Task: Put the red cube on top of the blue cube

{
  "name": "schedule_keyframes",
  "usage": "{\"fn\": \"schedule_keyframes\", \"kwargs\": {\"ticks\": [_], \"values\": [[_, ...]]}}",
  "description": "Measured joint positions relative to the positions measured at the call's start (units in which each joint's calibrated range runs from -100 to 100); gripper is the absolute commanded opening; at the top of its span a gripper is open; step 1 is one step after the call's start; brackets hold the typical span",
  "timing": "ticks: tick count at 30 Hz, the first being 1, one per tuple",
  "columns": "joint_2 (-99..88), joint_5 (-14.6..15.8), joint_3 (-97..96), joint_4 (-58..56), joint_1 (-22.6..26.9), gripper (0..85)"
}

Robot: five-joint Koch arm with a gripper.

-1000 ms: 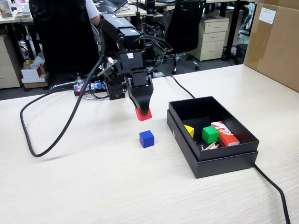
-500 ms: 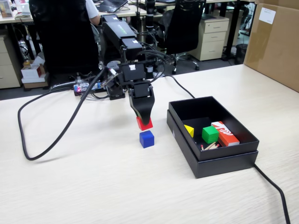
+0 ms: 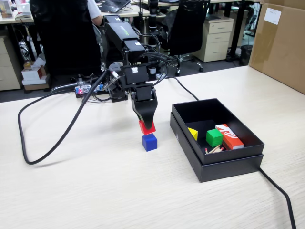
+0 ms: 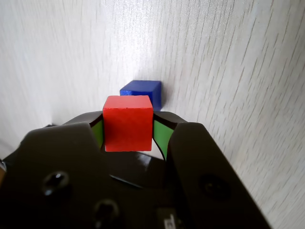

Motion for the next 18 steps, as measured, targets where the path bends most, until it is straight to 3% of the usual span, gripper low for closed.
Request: {"fn": "schedule_keyframes", "kwargs": {"ticks": [18], "values": [[0.6,0.0,-1.7,2.2,0.0,0.8]]}}
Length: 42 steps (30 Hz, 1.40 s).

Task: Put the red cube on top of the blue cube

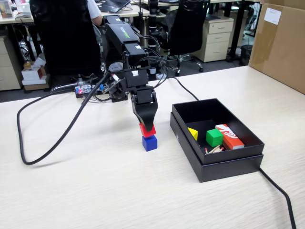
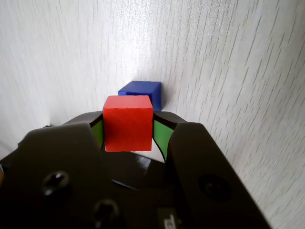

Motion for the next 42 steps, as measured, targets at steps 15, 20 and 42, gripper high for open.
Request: {"fn": "schedule_keyframes", "kwargs": {"ticks": [15,20,42], "values": [[0.0,0.0,-0.2,0.0,0.0,10.1],[0.0,0.0,-0.5,0.0,0.1,12.0],[0.0,-0.9,-0.5,0.0,0.2,45.3]]}}
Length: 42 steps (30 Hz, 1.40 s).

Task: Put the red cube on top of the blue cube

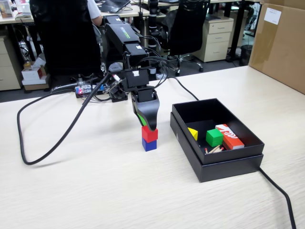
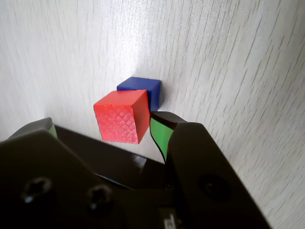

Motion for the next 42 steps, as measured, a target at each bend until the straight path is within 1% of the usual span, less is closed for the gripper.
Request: {"fn": "schedule_keyframes", "kwargs": {"ticks": [8,15,22,27,30,33,34,35,39,42], "values": [[-2.8,-0.2,-4.4,0.0,0.0,49.2],[-12.2,-0.7,-10.4,0.0,0.1,49.2],[-27.7,-0.7,-18.3,0.0,0.4,49.3],[-42.8,-1.0,-33.6,0.6,0.1,49.1],[-52.3,-0.8,-46.3,5.2,-0.1,48.8],[-59.9,-0.7,-54.3,9.9,-0.7,48.5],[-63.0,-0.2,-63.4,13.7,-1.5,48.4],[-63.2,-0.3,-63.6,13.9,-1.5,48.4],[-68.9,0.1,-69.9,21.8,-1.7,47.9],[-72.8,1.3,-74.5,26.8,-1.3,47.9]]}}
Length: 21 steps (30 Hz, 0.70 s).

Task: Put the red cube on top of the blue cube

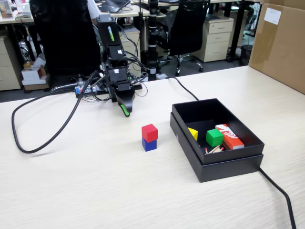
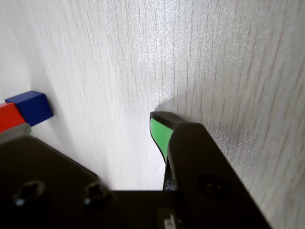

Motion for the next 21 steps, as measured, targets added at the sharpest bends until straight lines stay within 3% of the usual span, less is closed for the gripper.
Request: {"fn": "schedule_keyframes", "kwargs": {"ticks": [8,21], "values": [[-1.8,0.2,-12.1,18.0,0.1,47.9],[-2.2,0.2,-12.2,18.4,-0.2,48.5]]}}
